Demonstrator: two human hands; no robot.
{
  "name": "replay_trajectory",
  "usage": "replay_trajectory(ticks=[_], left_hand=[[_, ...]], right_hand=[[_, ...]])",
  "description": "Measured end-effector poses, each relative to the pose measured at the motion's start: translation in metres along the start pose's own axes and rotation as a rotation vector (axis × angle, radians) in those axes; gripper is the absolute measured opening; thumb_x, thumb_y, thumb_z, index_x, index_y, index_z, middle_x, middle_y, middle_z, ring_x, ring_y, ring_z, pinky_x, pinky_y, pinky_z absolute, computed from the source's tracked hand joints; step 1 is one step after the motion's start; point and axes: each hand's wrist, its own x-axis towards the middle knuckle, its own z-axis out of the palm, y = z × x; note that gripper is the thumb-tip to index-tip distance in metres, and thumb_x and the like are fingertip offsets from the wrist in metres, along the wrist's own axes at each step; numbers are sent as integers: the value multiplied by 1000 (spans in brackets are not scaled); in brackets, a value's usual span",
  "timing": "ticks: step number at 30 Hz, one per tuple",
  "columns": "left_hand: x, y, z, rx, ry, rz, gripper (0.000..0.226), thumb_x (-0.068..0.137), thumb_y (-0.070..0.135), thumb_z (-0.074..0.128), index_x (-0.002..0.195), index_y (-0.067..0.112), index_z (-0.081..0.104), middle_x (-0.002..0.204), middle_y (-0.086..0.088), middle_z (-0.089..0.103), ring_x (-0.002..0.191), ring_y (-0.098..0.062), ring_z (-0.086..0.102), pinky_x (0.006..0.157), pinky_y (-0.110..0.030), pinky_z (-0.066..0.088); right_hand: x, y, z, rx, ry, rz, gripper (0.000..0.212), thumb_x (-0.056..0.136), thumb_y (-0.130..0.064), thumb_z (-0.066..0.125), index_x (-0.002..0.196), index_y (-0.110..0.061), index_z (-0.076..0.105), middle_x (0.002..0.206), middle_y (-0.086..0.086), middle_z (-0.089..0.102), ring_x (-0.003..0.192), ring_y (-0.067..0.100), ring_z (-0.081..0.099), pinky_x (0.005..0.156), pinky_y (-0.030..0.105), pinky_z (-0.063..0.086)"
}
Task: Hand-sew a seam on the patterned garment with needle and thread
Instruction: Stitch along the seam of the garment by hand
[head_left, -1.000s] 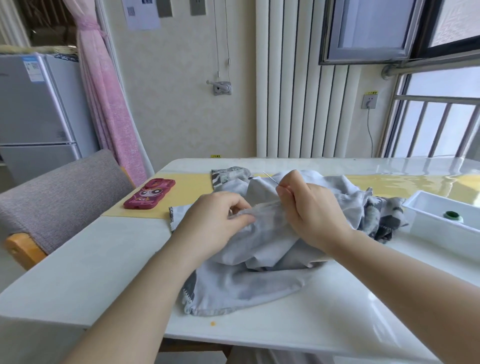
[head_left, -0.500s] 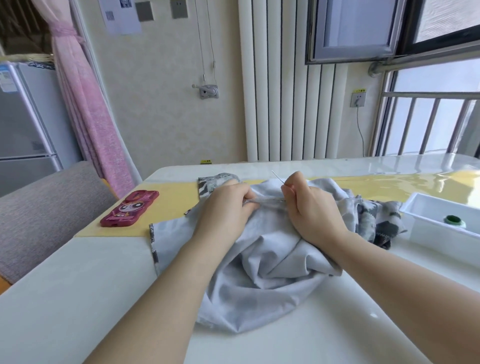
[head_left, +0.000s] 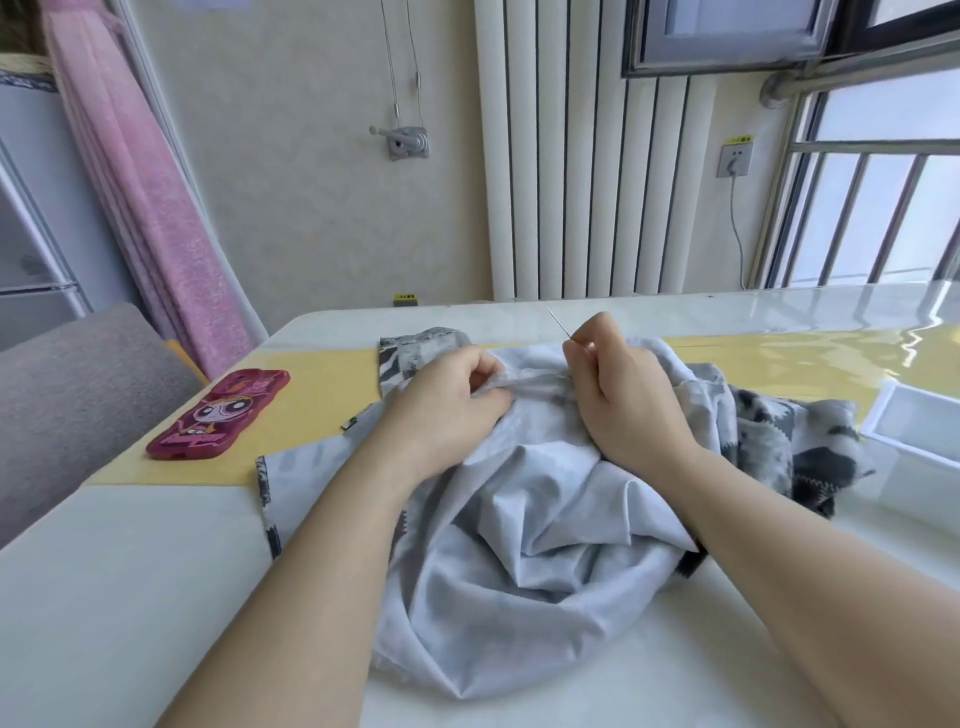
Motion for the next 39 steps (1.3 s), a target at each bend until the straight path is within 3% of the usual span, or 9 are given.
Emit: replay_trajectory(ticks=[4,6,11,17,23,27,33,37,39], left_hand=[[-6,6,6,-134,16,-48,10,90,11,46,83,10,53,55,12,46,49,-4,37,52,-22,30],[-10,10,8,-230,63,-62,14,90,10,45,78,5,51,44,14,37,43,-3,31,51,-23,26],[-19,14,14,-375,133,16,20,89,25,63,75,10,62,46,15,45,45,-1,38,49,-15,31],[-19,11,16,-480,128,45,7,88,11,65,87,4,64,38,12,39,36,-1,29,41,-11,28],[-18,9,13,-562,85,31,5,86,9,65,87,4,63,46,12,47,39,-2,33,44,-12,32],[-19,8,10,-643,39,16,14,86,28,67,83,15,67,74,-12,52,69,-22,42,68,-36,35],[-22,9,1,-422,110,56,14,90,17,62,78,11,65,54,3,47,50,-10,39,49,-17,34],[-24,13,0,-236,185,89,11,88,18,64,78,19,68,61,8,61,53,1,48,53,-7,36],[-25,12,2,-251,184,75,10,89,18,63,80,21,66,71,0,68,63,-7,58,58,-12,41]], right_hand=[[0,-10,-7,72,1,-37,13,99,-24,39,88,-18,36,52,-6,45,52,20,45,52,38,34],[2,-14,-10,105,1,-44,13,99,-22,40,87,-18,36,51,-8,42,50,12,42,52,35,29],[3,-17,-15,164,-2,-26,13,99,-22,42,88,-17,39,50,-9,41,50,8,42,53,31,24],[6,-19,-22,161,-38,-21,13,99,-23,42,88,-17,40,48,-8,41,47,10,40,51,34,27],[22,-26,-35,111,-191,22,14,99,-23,42,86,-17,42,43,-5,41,47,9,41,45,23,26],[41,-31,-48,37,-400,76,15,98,-26,44,86,-18,47,60,-8,50,53,7,43,47,18,32],[40,-36,-49,42,-427,64,16,98,-27,45,86,-17,48,63,-7,48,54,6,42,49,15,33],[37,-35,-51,17,-447,63,15,98,-26,44,86,-18,48,61,-8,47,55,5,42,49,13,34],[35,-35,-50,23,-444,71,17,98,-25,43,83,-19,47,60,-7,47,54,6,42,47,15,33]])
